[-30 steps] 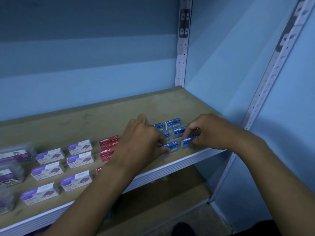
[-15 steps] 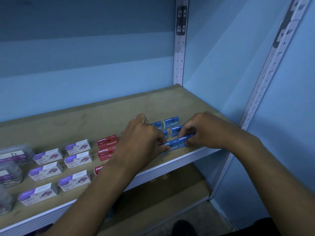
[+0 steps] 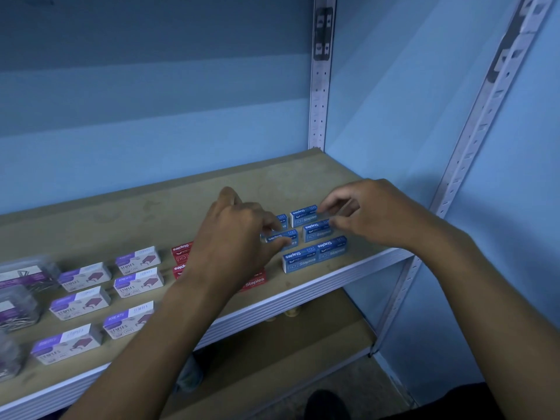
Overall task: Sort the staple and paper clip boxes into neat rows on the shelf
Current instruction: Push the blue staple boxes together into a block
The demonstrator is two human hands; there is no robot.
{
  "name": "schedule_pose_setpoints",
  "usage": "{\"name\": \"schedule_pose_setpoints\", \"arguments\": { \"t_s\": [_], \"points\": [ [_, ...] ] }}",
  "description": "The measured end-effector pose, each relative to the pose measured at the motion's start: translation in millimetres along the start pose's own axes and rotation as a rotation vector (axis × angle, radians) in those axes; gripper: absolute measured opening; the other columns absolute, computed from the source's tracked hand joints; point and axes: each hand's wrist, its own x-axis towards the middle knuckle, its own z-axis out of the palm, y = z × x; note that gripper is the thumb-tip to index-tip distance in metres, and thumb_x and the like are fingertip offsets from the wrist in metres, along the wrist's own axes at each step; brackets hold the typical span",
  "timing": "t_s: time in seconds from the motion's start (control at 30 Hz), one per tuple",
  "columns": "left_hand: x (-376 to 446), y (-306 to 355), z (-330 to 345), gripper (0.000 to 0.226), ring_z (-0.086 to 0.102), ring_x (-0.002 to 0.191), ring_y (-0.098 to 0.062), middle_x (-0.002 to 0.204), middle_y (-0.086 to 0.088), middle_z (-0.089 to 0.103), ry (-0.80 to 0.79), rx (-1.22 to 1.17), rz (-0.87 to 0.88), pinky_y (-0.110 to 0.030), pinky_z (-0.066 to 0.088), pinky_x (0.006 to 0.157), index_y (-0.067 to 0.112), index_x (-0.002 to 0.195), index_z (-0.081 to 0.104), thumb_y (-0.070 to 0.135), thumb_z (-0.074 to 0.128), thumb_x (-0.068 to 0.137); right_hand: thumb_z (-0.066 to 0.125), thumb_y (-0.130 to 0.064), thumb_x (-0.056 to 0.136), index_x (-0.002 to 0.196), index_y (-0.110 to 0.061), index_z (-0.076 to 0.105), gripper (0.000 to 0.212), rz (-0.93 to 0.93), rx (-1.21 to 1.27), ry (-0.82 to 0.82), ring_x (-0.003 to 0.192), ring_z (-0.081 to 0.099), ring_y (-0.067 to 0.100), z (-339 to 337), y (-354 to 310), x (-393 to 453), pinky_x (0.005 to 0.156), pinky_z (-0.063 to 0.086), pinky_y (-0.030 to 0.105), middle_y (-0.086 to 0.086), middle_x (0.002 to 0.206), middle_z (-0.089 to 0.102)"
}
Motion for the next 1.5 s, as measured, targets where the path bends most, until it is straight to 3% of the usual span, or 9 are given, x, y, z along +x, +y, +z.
{"name": "schedule_pose_setpoints", "arguments": {
  "t_s": [0.1, 0.37, 0.7, 1.03, 1.1, 1.33, 1.5],
  "points": [
    [1.8, -1.6, 1.3, 0.041, 0.04, 0.091, -0.019, 0.097, 0.016, 0.071, -0.021, 0.07, -0.014, -0.033, 0.039, 0.074, 0.034, 0.11, 0.072, 0.062, 0.062, 0.081, 0.078, -0.018, 0.084, 0.107, -0.034, 0.076, 0.027, -0.008, -0.034, -0.042, 0.09, 0.064, 0.002, 7.1, -1.8, 6.4, 0.076, 0.046, 0.012, -0.02, 0.099, 0.064],
    [6.7, -2.1, 6.3, 0.041, 0.04, 0.099, -0.02, 0.099, 0.015, 0.072, -0.077, 0.121, -0.042, -0.034, 0.036, 0.077, 0.037, 0.108, 0.072, 0.065, 0.061, 0.08, 0.077, -0.017, 0.085, 0.099, -0.036, 0.078, 0.024, -0.008, -0.077, -0.091, 0.08, 0.061, -0.008, 20.5, -2.0, 18.5, 0.061, 0.04, 0.002, -0.022, 0.089, 0.065],
    [9.9, 3.2, 8.6, 0.034, 0.041, 0.099, -0.019, 0.096, 0.013, 0.072, -0.064, 0.085, -0.037, -0.032, 0.031, 0.075, 0.035, 0.103, 0.074, 0.059, 0.06, 0.084, 0.079, -0.013, 0.084, 0.099, -0.031, 0.081, 0.024, -0.056, -0.079, -0.082, 0.07, 0.056, -0.022, 17.1, -0.7, 19.0, 0.061, 0.036, -0.003, -0.029, 0.073, 0.06],
    [5.4, 10.6, 2.3, 0.031, 0.037, 0.094, -0.017, 0.091, 0.015, 0.073, -0.06, 0.025, -0.003, -0.031, 0.025, 0.072, 0.038, 0.099, 0.075, 0.06, 0.063, 0.081, 0.08, -0.016, 0.083, 0.1, -0.034, 0.08, 0.025, -0.067, -0.079, -0.124, 0.082, 0.067, -0.001, 5.7, -4.8, 4.8, 0.072, 0.047, 0.008, -0.014, 0.094, 0.076],
    [4.0, 10.5, 2.6, 0.031, 0.036, 0.094, -0.016, 0.093, 0.015, 0.073, -0.064, 0.015, -0.001, -0.031, 0.027, 0.072, 0.039, 0.1, 0.075, 0.06, 0.063, 0.081, 0.079, -0.016, 0.084, 0.101, -0.035, 0.08, 0.025, -0.06, -0.083, -0.154, 0.083, 0.066, -0.001, 6.2, -5.8, 3.7, 0.072, 0.048, 0.011, -0.014, 0.095, 0.075],
    [2.5, 7.8, 8.1, 0.026, 0.033, 0.092, -0.013, 0.095, 0.016, 0.072, -0.13, -0.037, 0.01, -0.029, 0.029, 0.071, 0.042, 0.102, 0.075, 0.055, 0.06, 0.085, 0.075, -0.015, 0.087, 0.098, -0.037, 0.08, 0.024, -0.062, -0.11, -0.187, 0.076, 0.061, -0.008, 7.4, -4.5, 3.2, 0.066, 0.039, 0.002, -0.02, 0.083, 0.07],
    [1.0, 4.0, 12.4, 0.026, 0.034, 0.09, -0.012, 0.096, 0.017, 0.072, -0.126, -0.066, 0.034, -0.03, 0.034, 0.072, 0.039, 0.103, 0.075, 0.051, 0.056, 0.09, 0.066, -0.014, 0.093, 0.1, -0.037, 0.08, 0.028, -0.057, -0.116, -0.216, 0.082, 0.062, -0.005, 7.2, -4.9, 1.2, 0.069, 0.042, 0.003, -0.017, 0.095, 0.074]
  ]
}}
